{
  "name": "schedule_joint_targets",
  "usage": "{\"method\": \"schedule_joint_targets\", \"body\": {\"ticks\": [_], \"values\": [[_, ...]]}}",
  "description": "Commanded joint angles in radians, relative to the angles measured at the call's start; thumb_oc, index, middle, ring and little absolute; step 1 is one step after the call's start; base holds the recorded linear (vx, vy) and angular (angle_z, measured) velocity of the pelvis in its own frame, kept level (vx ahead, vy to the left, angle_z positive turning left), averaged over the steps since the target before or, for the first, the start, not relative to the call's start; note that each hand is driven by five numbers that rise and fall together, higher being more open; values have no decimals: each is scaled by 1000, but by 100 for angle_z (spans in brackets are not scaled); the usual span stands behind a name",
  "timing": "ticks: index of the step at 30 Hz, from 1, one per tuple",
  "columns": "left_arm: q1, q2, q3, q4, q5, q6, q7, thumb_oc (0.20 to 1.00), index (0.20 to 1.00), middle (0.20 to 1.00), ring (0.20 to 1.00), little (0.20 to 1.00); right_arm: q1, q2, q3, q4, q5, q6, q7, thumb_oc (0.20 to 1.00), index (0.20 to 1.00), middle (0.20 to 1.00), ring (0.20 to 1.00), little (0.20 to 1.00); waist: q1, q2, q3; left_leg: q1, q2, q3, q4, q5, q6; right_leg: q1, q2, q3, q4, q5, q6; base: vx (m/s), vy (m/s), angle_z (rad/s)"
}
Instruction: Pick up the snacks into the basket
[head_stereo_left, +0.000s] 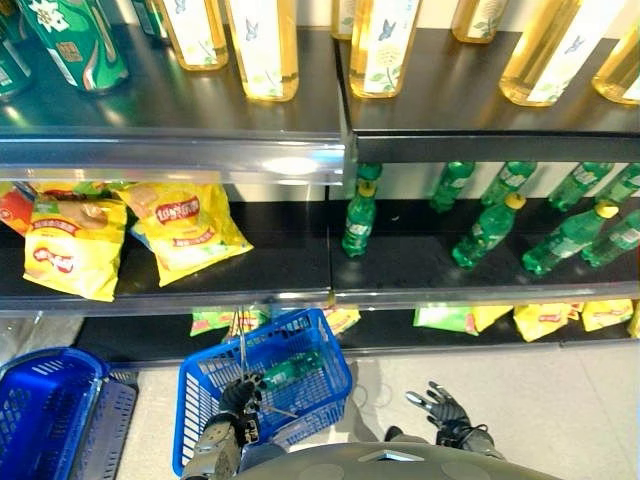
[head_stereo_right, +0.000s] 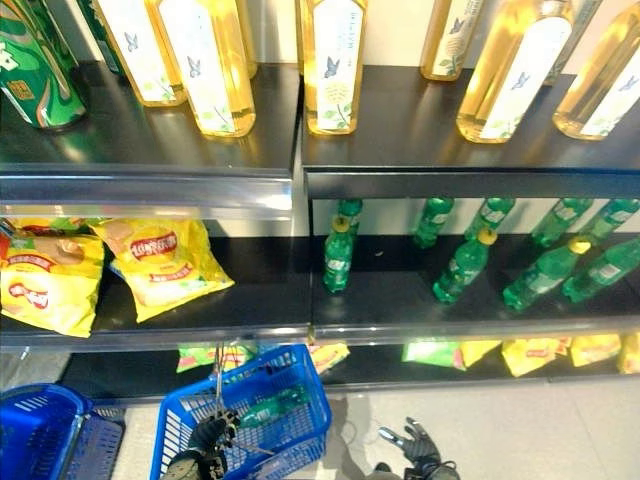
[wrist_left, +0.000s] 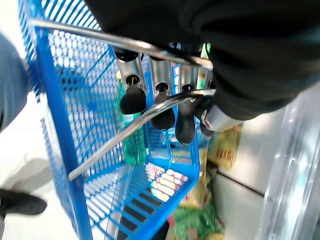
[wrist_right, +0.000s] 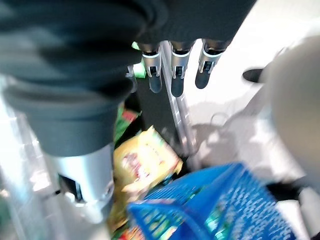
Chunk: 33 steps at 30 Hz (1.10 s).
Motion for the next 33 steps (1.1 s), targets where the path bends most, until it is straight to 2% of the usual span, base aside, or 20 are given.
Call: {"method": "schedule_joint_targets", "body": {"ticks": [1, 4, 5, 6, 7, 8, 9, 11, 12, 13, 14, 15, 16, 17, 20, 21, 23, 28, 32, 33], "values": [[-70, 3, 25, -102, 19, -102, -21, 200, 200, 200, 200, 200, -40, -35, 10, -25, -4, -17, 5, 1000, 1000, 1000, 1000, 1000, 10, -1, -12, -57, 17, -13, 52, -16, 26, -3, -58, -8, 17, 90, 33, 73, 113, -5], [-70, 3, 26, -101, 24, -101, -17, 200, 200, 200, 200, 200, -40, -32, 16, -33, -11, -16, 7, 1000, 1000, 1000, 1000, 1000, 14, 1, -9, -40, -5, -2, 26, -17, 43, -26, -76, -8, 71, 108, 39, 56, 129, -8], [-70, 1, 28, -101, 27, -102, -16, 200, 200, 200, 200, 200, -42, -32, 16, -29, -16, -16, 7, 1000, 1000, 1000, 1000, 1000, 20, 6, -4, -27, -18, 3, 6, -16, 52, -39, -89, -33, 114, 119, 40, 14, 95, -30], [-66, 3, 30, -110, 25, -100, -18, 200, 200, 200, 200, 200, -45, -30, 17, -28, -19, -16, 6, 1000, 1000, 1000, 1000, 1000, 28, 9, -1, -25, -19, 15, -3, -20, 53, -57, -107, -80, 151, 137, 38, 4, 127, -29], [-60, 10, 31, -137, 22, -98, -19, 200, 200, 200, 200, 200, -53, -29, 24, -32, -27, -15, 3, 1000, 1000, 1000, 1000, 1000, 39, 11, 10, -29, -16, 20, -3, -21, 51, -74, -115, -174, 204, 145, 38, -10, 67, -22], [-60, 10, 31, -137, 22, -98, -19, 200, 200, 200, 200, 200, -53, -29, 24, -32, -27, -15, 3, 1000, 1000, 1000, 1000, 1000, 38, 11, 9, -30, -16, 19, -3, -21, 51, -74, -116, -175, 205, 145, 38, -7, 17, -18], [-60, 19, 32, -152, 20, -97, -18, 200, 200, 200, 200, 200, -61, -31, 31, -38, -29, -17, 4, 1000, 1000, 1000, 1000, 1000, 35, 9, 16, -34, -11, 13, -3, -11, 49, -88, -74, -181, 214, 121, 27, 14, -71, -26], [-61, 33, 29, -154, 15, -99, -18, 200, 200, 200, 200, 200, -59, -37, 51, -49, -14, -24, 13, 1000, 1000, 1000, 1000, 1000, 18, -5, 18, -41, -5, 3, -3, 2, 37, -90, 50, -104, 93, 58, -11, 61, -189, -10], [-51, 30, 37, -160, 12, -102, -24, 200, 200, 200, 200, 200, -59, -42, 55, -31, -8, -24, 10, 1000, 1000, 1000, 1000, 1000, 38, -23, 23, -62, 1, -1, 77, -10, 23, -51, 37, -113, 37, 68, -19, 50, -252, 28], [-42, 32, 25, -162, 12, -95, -31, 200, 200, 200, 200, 200, -60, -49, 74, -35, -15, -23, 10, 1000, 1000, 1000, 1000, 1000, 42, -28, 35, -100, 29, -4, 145, 7, 6, -37, 57, -96, 28, 54, -40, 17, -185, 31], [-42, 32, 25, -162, 12, -95, -31, 200, 200, 200, 200, 200, -60, -49, 74, -35, -15, -22, 10, 1000, 1000, 1000, 1000, 1000, 41, -28, 35, -103, 30, -5, 148, 5, 5, -37, 57, -96, 27, 54, -41, -35, -129, 34], [-49, 31, 27, -166, -1, -100, -34, 200, 200, 200, 200, 200, -64, -51, 74, -22, -10, -23, 16, 1000, 1000, 1000, 1000, 1000, 49, -32, 49, -133, 49, -34, 206, 26, -14, -17, 76, -100, -6, 56, -50, -20, -53, 27], [-51, 22, 26, -161, -4, -101, -36, 200, 200, 200, 200, 200, -69, -56, 75, -4, -20, -22, 16, 1000, 1000, 1000, 1000, 1000, 57, -31, 47, -150, 66, -54, 193, 53, -33, -6, 71, -116, -39, 62, -42, 11, -1, 23], [-48, 14, 34, -150, -3, -95, -36, 200, 200, 200, 200, 200, -70, -64, 65, -6, -22, -18, 13, 1000, 1000, 1000, 1000, 1000, 49, -32, 30, -139, 89, -38, 133, 62, -43, 7, 61, -133, -67, 74, -29, 35, 56, 8], [-43, 4, 38, -144, 1, -97, -36, 200, 200, 200, 200, 200, -66, -70, 56, -5, -24, -14, 19, 1000, 1000, 1000, 1000, 1000, 55, -24, 8, -110, 85, -53, 93, 48, -40, 11, 50, -127, -79, 79, -16, 92, 109, 5], [-48, -4, 35, -119, 12, -93, -35, 200, 200, 200, 200, 200, -55, -69, 50, 7, -29, -11, 23, 1000, 1000, 1000, 1000, 1000, 44, -11, -15, -75, 72, -55, 36, 40, -34, 26, 49, -134, -85, 82, -15, 47, 36, -2], [-52, -5, 28, -114, 18, -91, -38, 200, 200, 200, 200, 200, -55, -65, 49, 20, -36, -9, 22, 1000, 1000, 1000, 1000, 1000, 39, -6, -25, -68, 64, -60, 20, 40, -29, 26, 48, -135, -85, 81, -16, 51, 50, 21], [-50, 7, 26, -120, 26, -90, -43, 200, 200, 200, 200, 200, -68, -51, 53, 10, -31, -11, 19, 1000, 1000, 1000, 1000, 1000, 44, -3, -31, -38, 36, -59, 6, 26, -11, 33, 34, -129, -79, 82, -16, 36, 46, 17], [-40, 18, 28, -133, 33, -84, -44, 200, 200, 200, 200, 200, -59, -34, 55, -4, -14, -10, 28, 1000, 1000, 1000, 1000, 1000, 45, -11, -24, -45, 44, -61, -3, 42, -19, 33, 45, -127, -74, 80, -18, -1, -20, 7], [-51, 23, 16, -136, 37, -84, -46, 200, 200, 200, 200, 200, -58, -37, 56, -11, 2, -14, 29, 1000, 1000, 1000, 1000, 1000, 46, -25, -1, -83, 51, -88, 85, 30, -27, 38, 46, -135, -76, 77, -25, -32, -52, 23]]}}
